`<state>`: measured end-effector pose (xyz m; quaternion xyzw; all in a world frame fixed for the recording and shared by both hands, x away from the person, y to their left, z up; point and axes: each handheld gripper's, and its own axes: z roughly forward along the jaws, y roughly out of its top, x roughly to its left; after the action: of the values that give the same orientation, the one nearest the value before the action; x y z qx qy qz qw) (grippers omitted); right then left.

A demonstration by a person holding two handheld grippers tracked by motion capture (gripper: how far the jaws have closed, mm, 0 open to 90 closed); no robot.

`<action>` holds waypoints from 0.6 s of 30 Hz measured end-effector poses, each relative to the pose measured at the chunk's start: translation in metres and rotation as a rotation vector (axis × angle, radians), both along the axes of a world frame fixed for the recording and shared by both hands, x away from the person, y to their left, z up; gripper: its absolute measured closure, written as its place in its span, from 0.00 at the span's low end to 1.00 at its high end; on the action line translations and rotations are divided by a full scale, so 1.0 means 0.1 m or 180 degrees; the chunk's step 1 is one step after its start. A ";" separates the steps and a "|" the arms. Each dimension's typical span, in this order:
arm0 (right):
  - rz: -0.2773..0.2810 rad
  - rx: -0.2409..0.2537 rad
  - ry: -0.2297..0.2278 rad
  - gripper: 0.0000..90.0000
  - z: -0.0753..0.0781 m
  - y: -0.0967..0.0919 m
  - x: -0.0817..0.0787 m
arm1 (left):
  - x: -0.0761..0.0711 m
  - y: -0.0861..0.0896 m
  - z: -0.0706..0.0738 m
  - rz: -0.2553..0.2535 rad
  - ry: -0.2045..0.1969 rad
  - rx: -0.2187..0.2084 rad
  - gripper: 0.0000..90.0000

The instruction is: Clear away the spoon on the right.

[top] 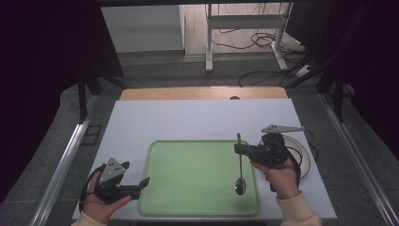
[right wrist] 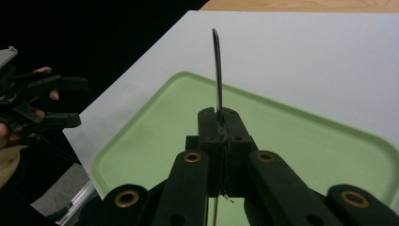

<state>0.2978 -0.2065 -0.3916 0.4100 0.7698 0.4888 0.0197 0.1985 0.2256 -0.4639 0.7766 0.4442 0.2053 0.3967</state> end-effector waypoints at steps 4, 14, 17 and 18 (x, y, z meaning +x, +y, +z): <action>-0.0015 0.0009 0.0049 0.98 -0.04 0.05 -0.02 | 0.00 0.00 0.00 -0.0008 -0.0002 0.0012 0.14; 0.0001 -0.0134 0.0239 0.98 -0.24 0.17 0.01 | 0.00 0.01 -0.01 -0.0002 0.0004 -0.0005 0.14; 0.0001 -0.0203 0.0290 0.98 -0.29 0.20 0.02 | 0.00 0.01 -0.01 -0.0010 0.0007 0.0004 0.14; -0.0001 -0.0218 0.0303 0.98 -0.31 0.21 0.03 | 0.00 0.01 -0.01 -0.0013 0.0010 0.0012 0.14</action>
<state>0.3006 -0.1860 -0.4226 0.4319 0.7861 0.4421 -0.0029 0.1988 0.2266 -0.4649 0.7786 0.4429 0.2041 0.3950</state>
